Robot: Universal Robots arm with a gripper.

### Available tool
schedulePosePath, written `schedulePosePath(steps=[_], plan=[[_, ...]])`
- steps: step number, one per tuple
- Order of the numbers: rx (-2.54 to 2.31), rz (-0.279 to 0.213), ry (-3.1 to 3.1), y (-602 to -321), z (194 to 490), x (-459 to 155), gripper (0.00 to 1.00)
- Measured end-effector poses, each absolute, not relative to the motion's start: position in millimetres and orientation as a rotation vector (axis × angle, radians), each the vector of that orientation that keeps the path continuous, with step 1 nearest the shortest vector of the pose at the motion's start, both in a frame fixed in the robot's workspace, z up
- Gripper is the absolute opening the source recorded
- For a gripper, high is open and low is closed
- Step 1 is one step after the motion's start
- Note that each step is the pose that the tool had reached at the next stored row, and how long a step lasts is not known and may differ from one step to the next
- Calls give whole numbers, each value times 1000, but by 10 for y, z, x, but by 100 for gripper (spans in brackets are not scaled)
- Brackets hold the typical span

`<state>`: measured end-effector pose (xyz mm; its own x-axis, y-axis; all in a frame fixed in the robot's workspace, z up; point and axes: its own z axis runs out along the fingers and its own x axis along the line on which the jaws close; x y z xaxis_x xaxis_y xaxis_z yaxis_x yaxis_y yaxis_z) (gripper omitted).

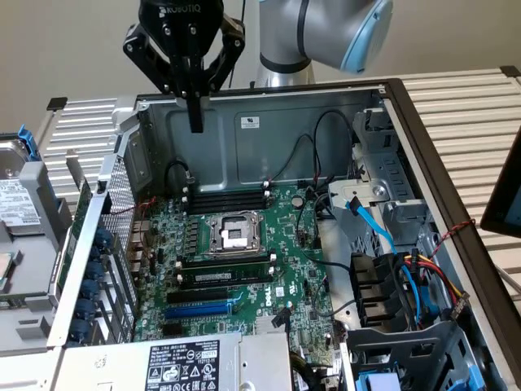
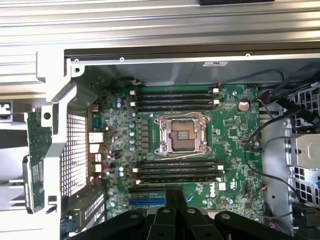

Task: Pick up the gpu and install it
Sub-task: 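Reach for the gpu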

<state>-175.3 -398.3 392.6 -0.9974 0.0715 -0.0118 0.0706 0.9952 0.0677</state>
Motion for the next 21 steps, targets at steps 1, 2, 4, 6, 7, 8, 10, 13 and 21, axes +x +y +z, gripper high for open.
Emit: schedulePosePath(steps=[1, 2, 4, 6, 7, 8, 10, 13, 21], plan=[[111, 105, 3124, -3982, 3926, -1780, 11], [111, 105, 3124, -3981, 3926, -1811, 11], [111, 105, 3124, -3979, 3925, -1873, 11], [111, 105, 3124, -3978, 3925, -1940, 11], [111, 105, 3124, -3978, 3925, -1976, 11], [111, 105, 3124, -3977, 3924, -2009, 11], [111, 105, 3124, -3975, 3924, -2076, 11], [111, 105, 3124, -3975, 3923, -2179, 11], [111, 105, 3124, -3973, 3920, -2431, 11]])
